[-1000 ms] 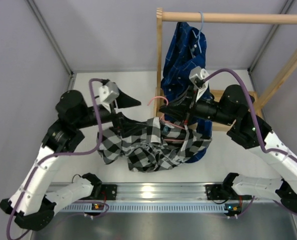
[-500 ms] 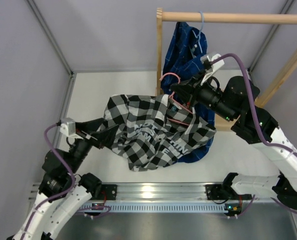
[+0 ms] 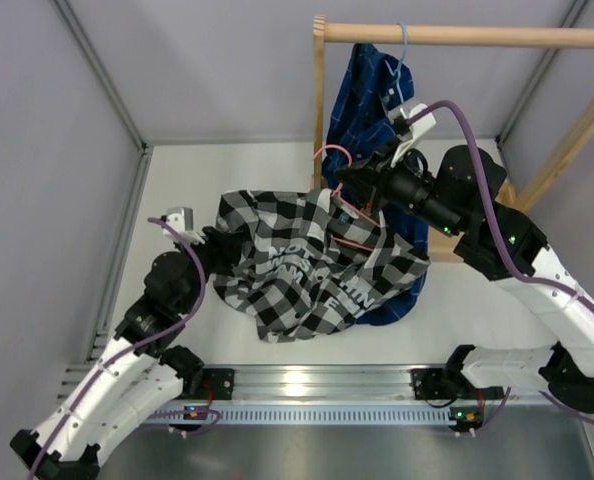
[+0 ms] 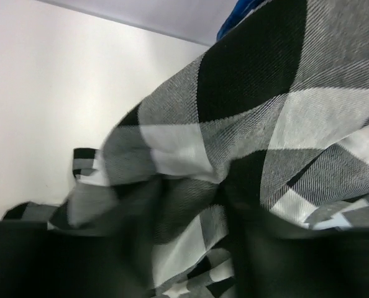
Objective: Place the shirt on the hanger
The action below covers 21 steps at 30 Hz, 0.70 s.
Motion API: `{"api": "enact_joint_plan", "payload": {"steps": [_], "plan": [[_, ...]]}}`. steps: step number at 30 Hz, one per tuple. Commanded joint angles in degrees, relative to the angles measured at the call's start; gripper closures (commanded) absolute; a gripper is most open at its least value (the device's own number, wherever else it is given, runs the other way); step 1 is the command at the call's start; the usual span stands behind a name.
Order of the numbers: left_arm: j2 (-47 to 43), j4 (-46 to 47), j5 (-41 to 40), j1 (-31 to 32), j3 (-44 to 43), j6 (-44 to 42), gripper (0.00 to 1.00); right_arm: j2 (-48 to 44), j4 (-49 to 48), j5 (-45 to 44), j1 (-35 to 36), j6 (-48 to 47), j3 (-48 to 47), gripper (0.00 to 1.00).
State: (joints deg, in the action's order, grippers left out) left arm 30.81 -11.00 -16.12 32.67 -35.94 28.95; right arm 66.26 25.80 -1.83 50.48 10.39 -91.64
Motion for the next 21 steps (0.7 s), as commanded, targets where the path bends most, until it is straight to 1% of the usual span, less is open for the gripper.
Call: {"api": "enact_joint_plan", "payload": {"steps": [1, 2, 3, 6, 7, 10, 11, 13, 16, 20, 21], "plan": [[3.02, 9.23, -0.68, -0.15, 0.52, 0.05, 0.62, -1.04, -2.42, 1.12, 0.23, -0.55, -3.46, 1.00], [3.64, 9.77, -0.75, -0.15, 0.35, 0.32, 0.77, -1.04, -2.42, 0.86, 0.23, -0.72, -3.46, 1.00], [4.08, 9.86, -1.28, -0.06, 0.09, 0.58, 1.00, -1.13, -2.34, 0.60, 0.23, -0.81, -3.11, 1.00], [5.14, 7.41, -8.03, -0.14, -2.19, 1.72, 1.00, -1.75, -2.34, -0.72, 0.23, -1.60, -1.36, 1.00], [5.40, 6.27, -12.49, -0.15, -2.98, 1.99, 1.00, -2.27, -2.42, -1.25, 0.23, -1.78, -0.83, 1.00], [6.71, 2.40, -19.37, -0.23, -6.76, 1.90, 1.00, -3.32, -2.51, -2.12, 0.23, -1.96, 1.19, 1.00], [7.24, 1.35, -23.65, -0.32, -7.90, 1.38, 1.00, -3.50, -2.69, -2.30, 0.23, -1.96, 2.24, 1.00], [9.34, -1.47, -27.37, -0.67, -11.77, 1.11, 1.00, -4.55, -2.95, -2.57, 0.23, -1.96, 3.30, 1.00], [12.16, -4.28, -30.28, -2.25, -16.69, 0.67, 1.00, -5.70, -3.74, -3.01, 0.15, -1.69, 5.15, 1.00], [16.21, -7.62, -28.01, -5.23, -21.79, 2.77, 1.00, -6.32, -3.92, -3.45, 0.15, -1.60, 5.42, 1.00], [17.26, -8.67, -25.74, -6.03, -22.58, 3.65, 1.00, -6.40, -3.92, -3.62, 0.15, -1.60, 5.33, 1.00]]}}
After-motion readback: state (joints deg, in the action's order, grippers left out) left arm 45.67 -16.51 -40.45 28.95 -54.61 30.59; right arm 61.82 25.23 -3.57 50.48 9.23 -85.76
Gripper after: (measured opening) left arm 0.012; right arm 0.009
